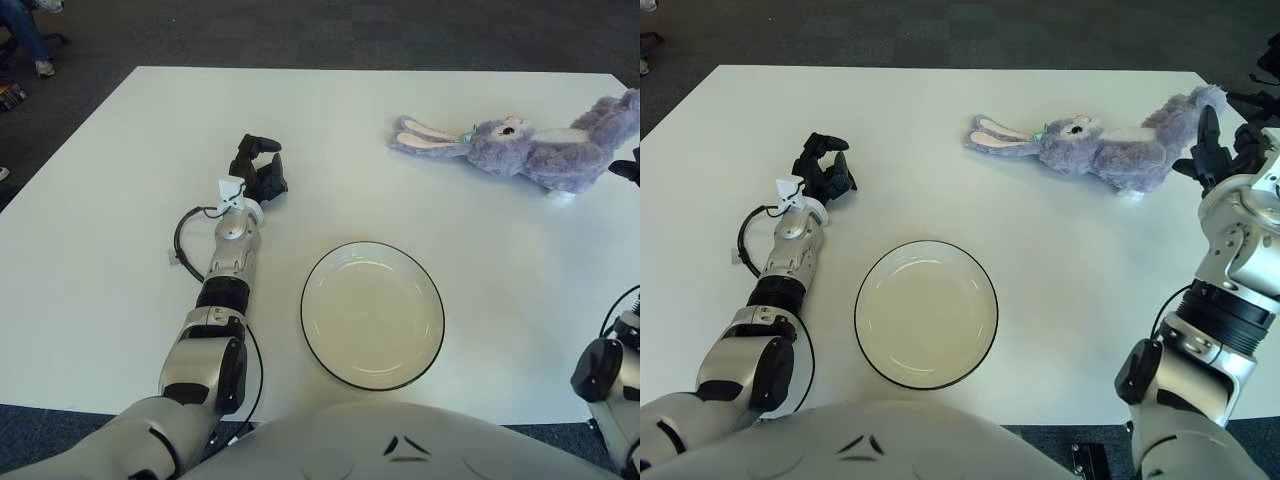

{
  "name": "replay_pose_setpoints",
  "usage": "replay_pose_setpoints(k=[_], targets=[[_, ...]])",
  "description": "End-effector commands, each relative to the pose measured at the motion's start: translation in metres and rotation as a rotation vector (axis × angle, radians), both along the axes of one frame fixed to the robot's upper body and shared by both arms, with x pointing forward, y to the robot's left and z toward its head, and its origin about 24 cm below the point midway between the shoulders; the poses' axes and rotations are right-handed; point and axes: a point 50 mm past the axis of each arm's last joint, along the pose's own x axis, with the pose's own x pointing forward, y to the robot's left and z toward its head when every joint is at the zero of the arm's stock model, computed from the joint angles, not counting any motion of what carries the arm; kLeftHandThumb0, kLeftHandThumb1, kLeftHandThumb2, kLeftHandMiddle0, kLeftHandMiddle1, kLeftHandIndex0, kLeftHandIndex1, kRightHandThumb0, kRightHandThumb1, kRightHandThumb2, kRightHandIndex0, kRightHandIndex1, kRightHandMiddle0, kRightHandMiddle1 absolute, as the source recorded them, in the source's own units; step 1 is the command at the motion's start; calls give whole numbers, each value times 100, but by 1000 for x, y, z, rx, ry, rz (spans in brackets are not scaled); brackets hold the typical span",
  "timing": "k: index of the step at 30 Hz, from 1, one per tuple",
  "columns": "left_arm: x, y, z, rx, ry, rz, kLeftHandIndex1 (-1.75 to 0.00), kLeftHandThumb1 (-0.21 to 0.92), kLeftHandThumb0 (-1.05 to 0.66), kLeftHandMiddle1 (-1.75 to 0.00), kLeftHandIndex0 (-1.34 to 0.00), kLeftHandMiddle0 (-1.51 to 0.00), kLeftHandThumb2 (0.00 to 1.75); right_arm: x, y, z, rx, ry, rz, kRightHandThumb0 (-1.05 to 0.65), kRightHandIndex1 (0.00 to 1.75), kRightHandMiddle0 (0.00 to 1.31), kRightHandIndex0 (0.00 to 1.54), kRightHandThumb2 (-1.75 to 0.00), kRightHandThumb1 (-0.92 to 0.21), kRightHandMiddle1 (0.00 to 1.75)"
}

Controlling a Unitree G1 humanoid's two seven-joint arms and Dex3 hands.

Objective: Put the doll into the plate.

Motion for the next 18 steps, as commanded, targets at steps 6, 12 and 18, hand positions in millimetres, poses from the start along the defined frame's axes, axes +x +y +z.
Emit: replay_pose_setpoints(k=[6, 12, 18], targets=[[-3, 3, -9, -15, 41, 18, -175, 57, -40, -175, -41, -110, 99, 8, 4, 3, 31, 0, 13, -80, 175, 0, 19, -25, -89, 0], [-3, 3, -9, -16, 37, 24, -175, 57, -40, -175, -41, -110, 99, 13, 4, 2, 35, 15, 14, -81, 175, 0, 15, -25, -88, 0], [-4, 3, -9, -12, 33, 30, -175, 57, -40, -175, -41, -110, 99, 17, 3, 1, 33, 28, 14, -85, 175, 0, 14, -25, -89, 0]])
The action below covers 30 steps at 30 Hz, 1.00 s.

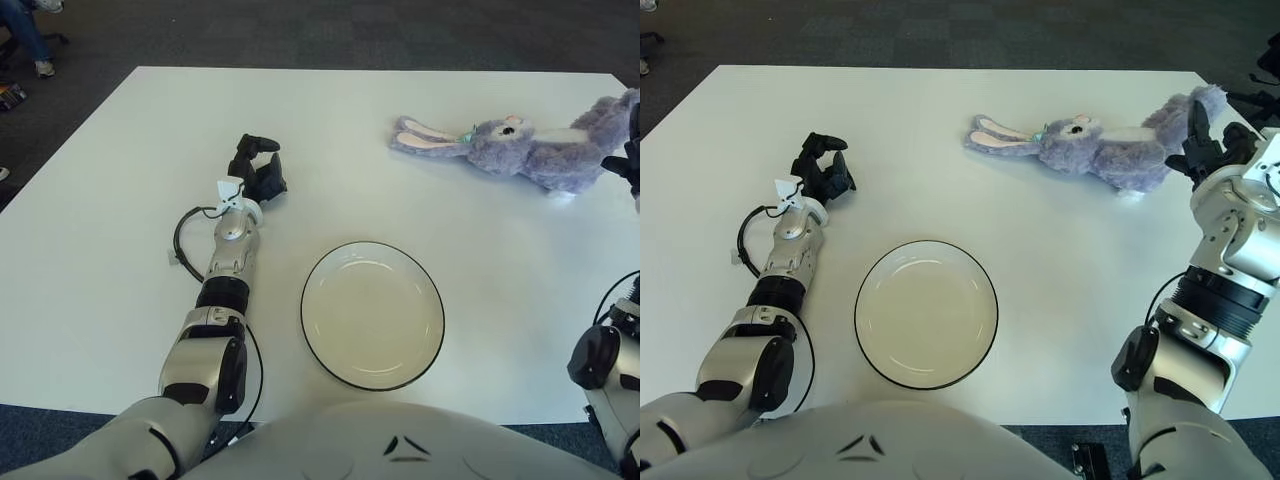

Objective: Put the doll into the plate.

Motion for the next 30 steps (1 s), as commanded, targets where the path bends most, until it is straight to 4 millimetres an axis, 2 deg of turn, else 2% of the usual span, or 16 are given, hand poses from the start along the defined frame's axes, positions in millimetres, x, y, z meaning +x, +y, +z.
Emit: replay_pose_setpoints(k=[1, 21, 25, 27, 28, 30], targets=[[-4, 2, -10, -3, 38, 20, -175, 57, -40, -175, -41, -110, 99, 3, -1, 4, -7, -5, -6, -85, 175, 0, 14, -24, -89, 0], [-4, 5, -9, 1, 38, 28, -175, 58, -40, -175, -40, -106, 98, 18, -3, 3, -68, 21, 28, -93, 175, 0, 23, -21, -92, 0], [-4, 5, -9, -6, 35, 34, -175, 58, -40, -175, -40, -106, 98, 23, -9, -4, -61, 37, 28, -92, 174, 0, 25, -20, -91, 0], [-3, 5, -9, -9, 37, 36, -175, 58, -40, -175, -40, -105, 98, 29, -19, -16, -45, 44, 30, -91, 173, 0, 20, -19, -91, 0], [-3, 5, -9, -10, 37, 37, -175, 58, -40, -175, -40, -105, 98, 31, -24, -21, -38, 46, 30, -90, 162, 0, 13, -19, -91, 0], [-3, 5, -10, -13, 38, 39, -175, 58, -40, -175, -40, -105, 98, 35, -33, -27, -34, 47, 32, -89, 153, 0, 6, -19, -91, 0]])
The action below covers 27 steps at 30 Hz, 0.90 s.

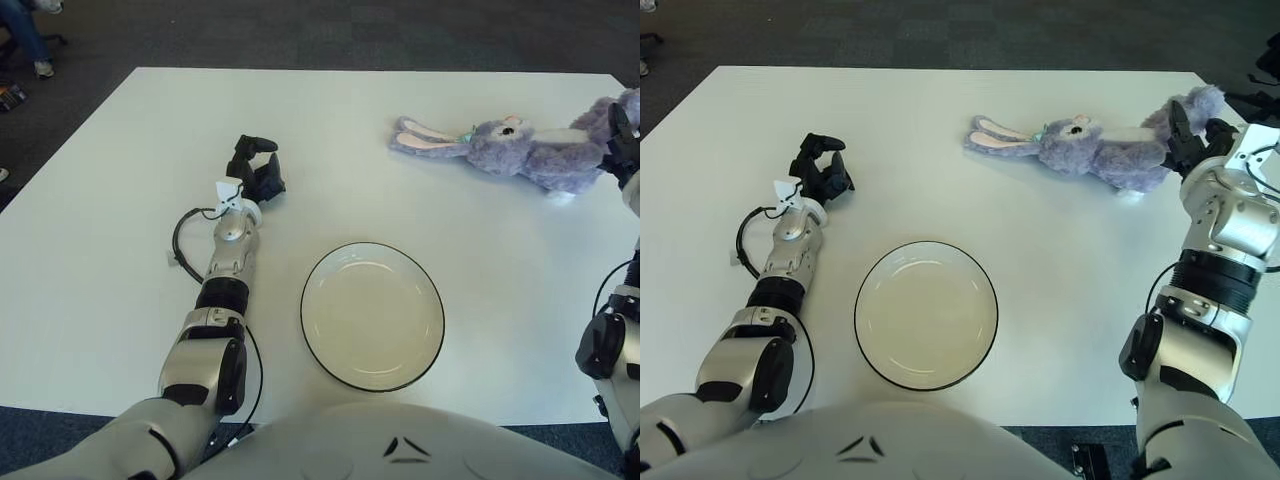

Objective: Put the doll into the plate.

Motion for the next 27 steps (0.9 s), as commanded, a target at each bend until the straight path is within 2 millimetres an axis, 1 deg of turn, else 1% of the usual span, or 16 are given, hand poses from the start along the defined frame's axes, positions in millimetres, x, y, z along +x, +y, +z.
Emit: replay_pose_setpoints(k=[1, 2, 5, 9, 13, 15, 16, 19, 20, 22, 24, 26, 27], targets=[[-3, 4, -10, -13, 45, 24, -175, 58, -40, -175, -40, -105, 98, 9, -24, -12, -5, 0, -5, -89, 138, 0, 4, -19, -91, 0], [-3, 4, -10, -14, 45, 25, -175, 58, -40, -175, -40, -105, 97, 10, -27, -12, -9, -1, -2, -88, 128, 1, 3, -19, -91, 1], [-3, 4, -11, -16, 47, 26, -175, 59, -40, -175, -40, -104, 97, 13, -26, -10, -27, -3, 14, -88, 119, 1, 1, -18, -91, 6], [-3, 4, -10, -17, 49, 27, -175, 59, -40, -175, -40, -104, 97, 17, -28, -7, -35, 2, 21, -89, 123, 0, 2, -18, -90, 12], [-3, 4, -10, -13, 49, 27, -175, 58, -40, -175, -40, -104, 97, 19, -29, -6, -39, 2, 26, -88, 114, 0, 3, -18, -90, 16], [-3, 4, -10, -11, 49, 28, -175, 59, -40, -175, -40, -104, 97, 21, -29, -6, -38, 2, 26, -87, 107, 0, 3, -18, -90, 17], [-3, 4, -10, -11, 49, 29, -175, 59, -40, -175, -40, -104, 97, 21, -30, -6, -37, 3, 26, -85, 99, 0, 4, -18, -89, 18], [-3, 4, -10, -7, 49, 30, -175, 59, -40, -175, -40, -103, 97, 22, -30, -7, -29, -4, 29, -82, 84, 0, 4, -19, -88, 19], [-3, 4, -10, -5, 49, 30, -175, 59, -40, -175, -40, -103, 97, 22, -30, -7, -26, -7, 30, -80, 74, 0, 5, -21, -87, 20], [-3, 4, -10, -2, 49, 29, -175, 59, -40, -175, -40, -103, 96, 22, -30, -8, -18, -15, 35, -78, 64, 0, 6, -23, -86, 22], [-3, 4, -10, -3, 47, 28, -175, 59, -40, -175, -39, -103, 96, 25, -22, -7, 3, -30, 45, -76, 59, 0, 7, -24, -85, 23], [-3, 4, -10, -5, 46, 28, -175, 59, -40, -175, -39, -103, 96, 26, -17, -6, 20, -38, 52, -71, 55, 0, 8, -30, -81, 27], [-3, 4, -10, -4, 45, 29, -175, 59, -40, -175, -39, -103, 96, 26, -16, -5, 28, -41, 53, -69, 53, 0, 9, -37, -77, 28]])
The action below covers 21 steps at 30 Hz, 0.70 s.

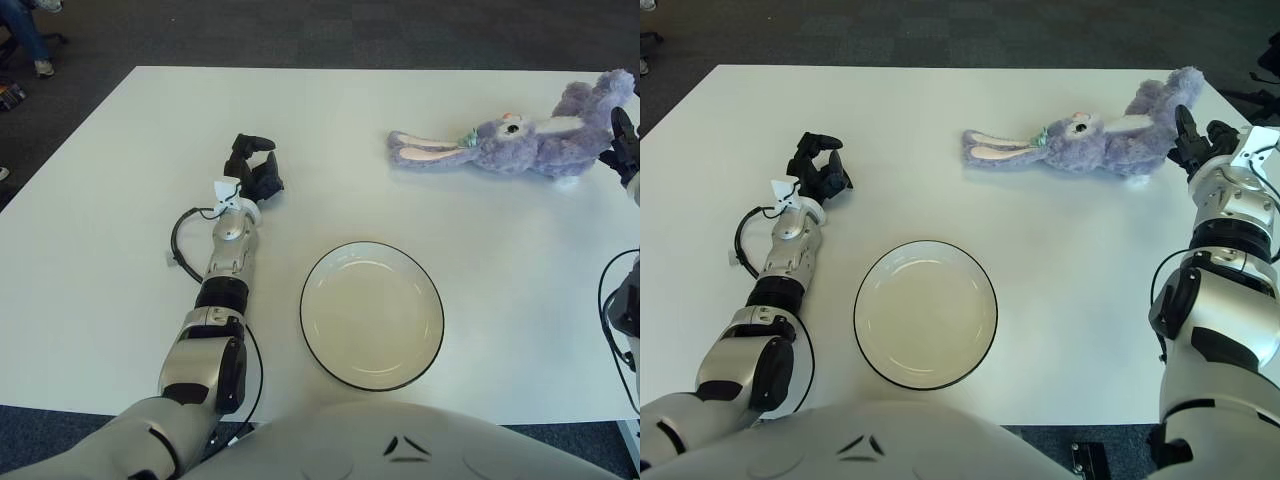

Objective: Put the doll into the plate.

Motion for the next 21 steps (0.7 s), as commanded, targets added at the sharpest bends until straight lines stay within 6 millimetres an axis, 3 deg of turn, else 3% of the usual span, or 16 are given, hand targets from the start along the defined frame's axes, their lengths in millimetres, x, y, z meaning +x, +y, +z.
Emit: replay_pose_setpoints(k=[1, 6, 11, 15, 21], targets=[[-3, 1, -10, 1, 43, 6, -175, 60, -40, -175, -39, -103, 96, 2, 7, 4, 34, -29, 14, -65, 52, 0, 9, -45, -71, 31], [-3, 1, -10, -6, 43, 8, -175, 60, -40, -175, -39, -103, 96, 1, 5, 4, 61, -45, 7, -54, 50, 0, 11, -67, -57, 42], [-3, 1, -10, -8, 40, 12, -175, 60, -40, -175, -39, -104, 96, 1, 7, 5, 90, -75, -1, -35, 58, 0, 17, -90, -46, 65], [-3, 1, -11, -6, 37, 12, -175, 60, -40, -175, -39, -103, 95, 0, 8, 5, 99, -81, -4, -26, 62, 0, 19, -98, -43, 75], [-3, 1, -11, -4, 36, 10, -175, 60, -40, -175, -39, -103, 96, -1, 9, 5, 79, -71, -4, -27, 61, 0, 19, -100, -45, 78]])
